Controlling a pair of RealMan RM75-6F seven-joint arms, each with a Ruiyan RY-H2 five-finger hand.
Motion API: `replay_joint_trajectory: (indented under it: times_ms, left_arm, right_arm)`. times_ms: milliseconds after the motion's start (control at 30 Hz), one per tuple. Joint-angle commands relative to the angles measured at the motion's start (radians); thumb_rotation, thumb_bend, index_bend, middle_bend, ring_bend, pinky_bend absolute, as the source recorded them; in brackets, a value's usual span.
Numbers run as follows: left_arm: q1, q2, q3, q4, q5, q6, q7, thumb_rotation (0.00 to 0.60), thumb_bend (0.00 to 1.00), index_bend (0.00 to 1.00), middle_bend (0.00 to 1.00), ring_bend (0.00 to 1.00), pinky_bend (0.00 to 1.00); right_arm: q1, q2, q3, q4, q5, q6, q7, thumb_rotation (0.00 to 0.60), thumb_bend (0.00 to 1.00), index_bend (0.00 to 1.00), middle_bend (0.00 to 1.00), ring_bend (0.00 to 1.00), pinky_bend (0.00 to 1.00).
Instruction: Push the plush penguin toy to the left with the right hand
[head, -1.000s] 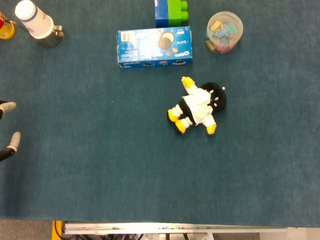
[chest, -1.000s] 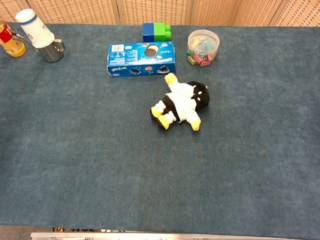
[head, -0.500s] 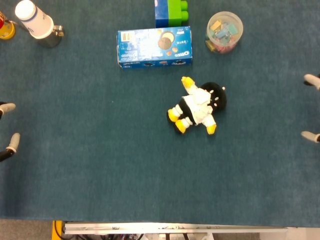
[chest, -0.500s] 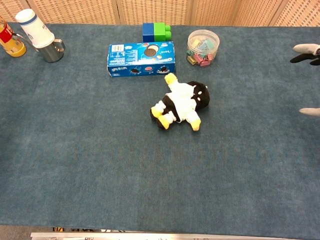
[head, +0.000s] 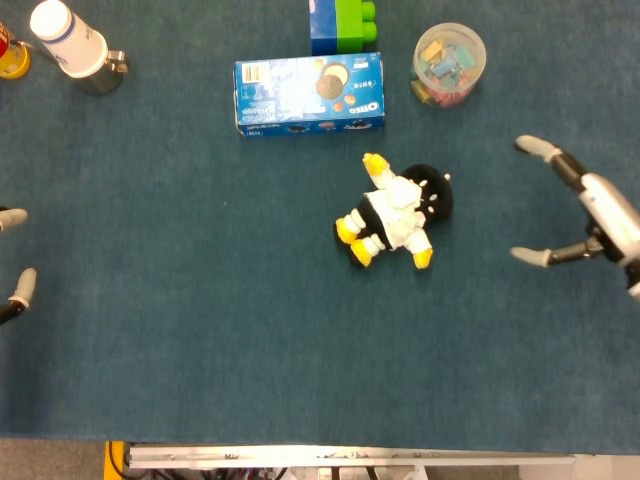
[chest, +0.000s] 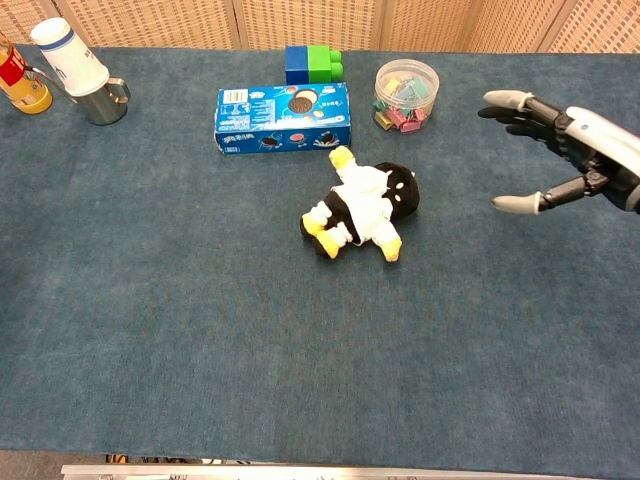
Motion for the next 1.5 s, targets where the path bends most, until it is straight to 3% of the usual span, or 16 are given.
replay_joint_trajectory:
  times_ms: [33, 133, 233, 1100, 1500]
  left_arm:
    - [0.000, 0.001, 0.000, 0.000, -0.001, -0.002, 0.000, 0.600, 0.34, 0.26, 0.27, 0.22, 0.14]
    - [-0.001, 0.002, 0.000, 0.002, -0.001, -0.004, -0.002, 0.600, 0.34, 0.26, 0.27, 0.22, 0.14]
    - [-0.001, 0.004, 0.000, 0.004, -0.003, -0.006, -0.007, 0.600, 0.34, 0.26, 0.27, 0.22, 0.14]
    - [0.007, 0.015, 0.001, 0.031, -0.027, -0.018, -0.038, 0.600, 0.34, 0.26, 0.27, 0.22, 0.14]
    - [0.013, 0.018, 0.002, 0.039, -0.035, -0.019, -0.051, 0.600, 0.34, 0.26, 0.27, 0.22, 0.14]
  right_arm:
    - [0.049, -0.068, 0.007, 0.062, -0.005, -0.035, 0.096, 0.423, 0.00, 0.06, 0.08, 0.00, 0.00]
    - [0.080, -0.107, 0.004, 0.114, -0.012, -0.058, 0.171, 0.363, 0.00, 0.05, 0.08, 0.00, 0.00]
    - [0.107, -0.147, 0.006, 0.170, -0.020, -0.064, 0.240, 0.345, 0.00, 0.05, 0.07, 0.00, 0.00]
    - [0.284, -0.449, -0.015, 0.552, -0.005, -0.184, 0.491, 0.313, 0.00, 0.04, 0.08, 0.00, 0.00]
    - [0.316, -0.504, -0.048, 0.609, -0.026, -0.175, 0.511, 0.313, 0.00, 0.02, 0.07, 0.00, 0.00]
